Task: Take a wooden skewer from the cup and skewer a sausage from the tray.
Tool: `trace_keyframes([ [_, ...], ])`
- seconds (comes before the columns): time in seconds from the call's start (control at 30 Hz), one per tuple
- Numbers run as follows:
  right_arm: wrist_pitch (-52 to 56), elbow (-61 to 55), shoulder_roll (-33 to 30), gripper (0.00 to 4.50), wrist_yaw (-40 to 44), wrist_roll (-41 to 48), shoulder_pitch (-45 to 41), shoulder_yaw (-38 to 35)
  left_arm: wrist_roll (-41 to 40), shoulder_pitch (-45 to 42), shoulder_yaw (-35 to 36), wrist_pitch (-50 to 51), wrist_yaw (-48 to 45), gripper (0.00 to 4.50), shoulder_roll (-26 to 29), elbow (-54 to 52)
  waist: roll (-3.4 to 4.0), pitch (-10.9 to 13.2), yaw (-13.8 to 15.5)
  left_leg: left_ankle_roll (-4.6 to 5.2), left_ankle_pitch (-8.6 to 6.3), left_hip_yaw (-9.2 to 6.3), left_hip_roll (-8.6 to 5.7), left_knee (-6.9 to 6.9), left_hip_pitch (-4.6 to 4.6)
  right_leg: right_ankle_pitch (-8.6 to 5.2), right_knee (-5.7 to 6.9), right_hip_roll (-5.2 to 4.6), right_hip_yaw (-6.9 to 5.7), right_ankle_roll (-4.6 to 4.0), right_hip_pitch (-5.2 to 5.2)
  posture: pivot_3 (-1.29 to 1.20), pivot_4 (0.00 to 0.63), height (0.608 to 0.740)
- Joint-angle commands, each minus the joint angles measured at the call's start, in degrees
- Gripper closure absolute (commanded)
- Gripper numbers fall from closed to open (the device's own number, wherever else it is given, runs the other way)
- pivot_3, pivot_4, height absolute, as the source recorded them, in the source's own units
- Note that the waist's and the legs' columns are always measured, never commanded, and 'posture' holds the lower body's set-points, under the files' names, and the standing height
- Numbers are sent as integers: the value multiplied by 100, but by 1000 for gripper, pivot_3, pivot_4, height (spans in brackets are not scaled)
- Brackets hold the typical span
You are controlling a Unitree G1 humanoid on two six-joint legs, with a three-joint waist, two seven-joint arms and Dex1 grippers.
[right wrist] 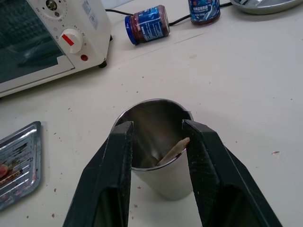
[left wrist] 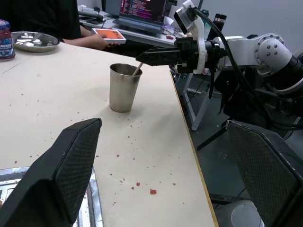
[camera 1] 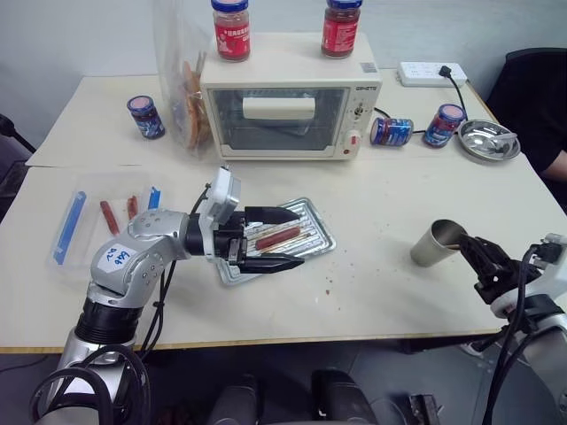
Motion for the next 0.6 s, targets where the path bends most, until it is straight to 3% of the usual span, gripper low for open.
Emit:
trace_keyframes([
  [0.03,-223,-19,35,2965,62,-35,-87,19,-29,-55,79,-41,29,0,37,-239,0,0,4,0,0,0,0,0,0,0,0,0,0,0,0,0,150,740],
  [0.1,-261,-1,45,3234,84,-47,-107,40,-35,-53,90,-32,43,0,46,-258,0,0,4,0,0,-1,1,0,-1,0,0,0,-1,0,-1,0,150,740],
  [0.27,-345,38,26,4472,95,-70,-137,91,-35,-103,104,-35,66,0,50,-213,0,0,4,0,0,-1,0,0,-1,0,0,0,-1,0,-1,0,150,740],
  [0.6,-416,82,5,4472,105,-211,-164,134,15,-179,60,-99,71,0,-6,-117,0,0,4,0,0,-1,0,0,-1,0,0,0,-1,0,-1,0,150,740],
])
